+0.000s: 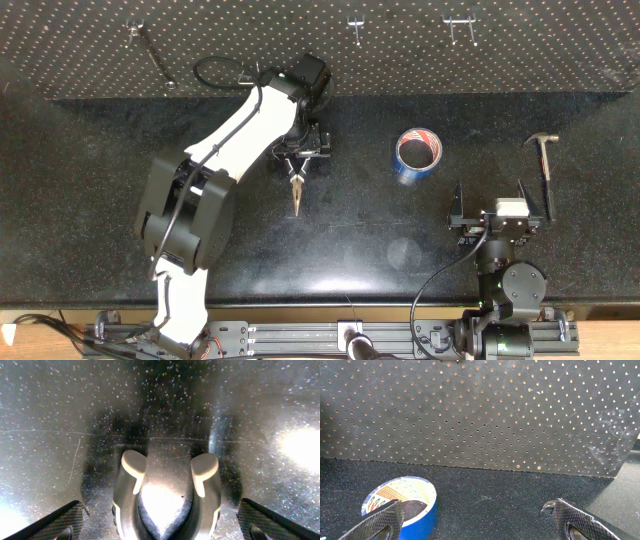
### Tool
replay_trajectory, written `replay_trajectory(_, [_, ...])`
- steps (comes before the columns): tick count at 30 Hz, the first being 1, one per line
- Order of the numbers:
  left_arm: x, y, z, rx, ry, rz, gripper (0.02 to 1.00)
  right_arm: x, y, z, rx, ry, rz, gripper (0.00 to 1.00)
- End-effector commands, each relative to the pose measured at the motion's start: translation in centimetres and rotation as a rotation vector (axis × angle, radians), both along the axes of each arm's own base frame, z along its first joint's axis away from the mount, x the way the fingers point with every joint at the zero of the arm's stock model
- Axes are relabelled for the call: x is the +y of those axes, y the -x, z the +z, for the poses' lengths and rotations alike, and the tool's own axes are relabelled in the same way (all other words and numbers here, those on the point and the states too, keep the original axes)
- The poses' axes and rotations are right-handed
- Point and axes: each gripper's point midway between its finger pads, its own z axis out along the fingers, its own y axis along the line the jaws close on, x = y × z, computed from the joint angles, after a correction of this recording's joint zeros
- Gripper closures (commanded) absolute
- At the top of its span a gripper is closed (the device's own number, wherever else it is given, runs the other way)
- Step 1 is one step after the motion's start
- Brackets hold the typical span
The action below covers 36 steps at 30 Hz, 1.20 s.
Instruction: Place Tools Onto Pegboard
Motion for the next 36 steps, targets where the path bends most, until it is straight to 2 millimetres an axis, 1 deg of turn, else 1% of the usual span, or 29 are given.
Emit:
replay_trajectory(1, [0.4,-0.2,-1.1,0.015,-0.034,0.017,0.034,-0.2,0.0,-0.2,0.001,0.006,-0.009,0.025])
replay_trajectory(4, [0.6,0.0,-1.6,0.022,-0.045,0.018,0.031,-0.2,0.0,-0.2,0.001,0.006,-0.010,0.023])
replay_trajectory(5, [0.6,0.2,-1.8,0.031,-0.046,0.016,0.045,-0.2,0.0,-0.2,0.001,0.006,-0.009,0.025])
replay_trajectory(6, [0.5,0.3,-2.0,0.036,-0.043,0.017,0.082,-0.2,0.0,-0.2,0.001,0.006,-0.010,0.025])
replay_trajectory(8, [0.5,0.3,-2.0,0.037,-0.044,0.017,0.310,-0.2,0.0,-0.2,0.001,0.006,-0.010,0.027])
replay_trajectory(9, [0.5,0.3,-2.0,0.037,-0.043,0.017,0.380,-0.2,0.0,-0.2,0.001,0.006,-0.010,0.025])
replay_trajectory(16, [0.5,0.4,-2.0,0.041,-0.042,0.017,0.411,-0.2,0.0,-0.2,0.001,0.006,-0.009,0.025])
replay_trajectory(18, [0.5,0.4,-2.0,0.041,-0.042,0.017,0.446,-0.2,0.0,-0.2,0.001,0.006,-0.010,0.025])
replay_trajectory(21, [0.5,0.4,-2.0,0.041,-0.042,0.017,0.619,-0.2,0.0,-0.2,0.001,0.006,-0.009,0.027])
replay_trajectory(22, [0.5,0.4,-2.0,0.041,-0.042,0.017,0.702,-0.2,0.0,-0.2,0.001,0.006,-0.009,0.027])
replay_trajectory(23, [0.5,0.4,-2.0,0.041,-0.042,0.017,0.809,-0.2,0.0,-0.2,0.001,0.006,-0.010,0.025])
replay_trajectory(24, [0.5,0.4,-2.0,0.041,-0.042,0.017,0.956,-0.2,0.0,-0.2,0.001,0.006,-0.010,0.027])
replay_trajectory(25, [0.5,0.4,-2.0,0.041,-0.042,0.016,0.989,-0.2,0.0,-0.2,0.001,0.006,-0.010,0.027])
replay_trajectory(29, [0.5,0.4,-1.8,0.039,-0.041,0.016,0.989,-0.2,0.0,-0.2,0.001,0.006,-0.010,0.025])
replay_trajectory(31, [0.4,0.2,-0.9,0.017,-0.030,0.017,0.989,-0.2,0.0,-0.2,0.001,0.006,-0.010,0.025])
replay_trajectory(33, [0.3,-0.4,1.4,-0.041,-0.011,0.017,0.989,-0.2,0.0,-0.2,0.001,0.006,-0.010,0.027])
replay_trajectory(34, [0.5,-1.0,3.9,-0.111,-0.004,0.020,0.989,-0.2,0.0,-0.2,0.001,0.006,-0.010,0.027])
replay_trajectory(35, [0.6,-1.2,5.2,-0.145,-0.001,0.022,0.991,-0.2,0.0,-0.2,0.001,0.006,-0.010,0.025])
replay_trajectory(36, [1.0,-1.6,8.3,-0.228,0.008,0.027,0.989,-0.2,0.0,-0.2,0.001,0.006,-0.009,0.025])
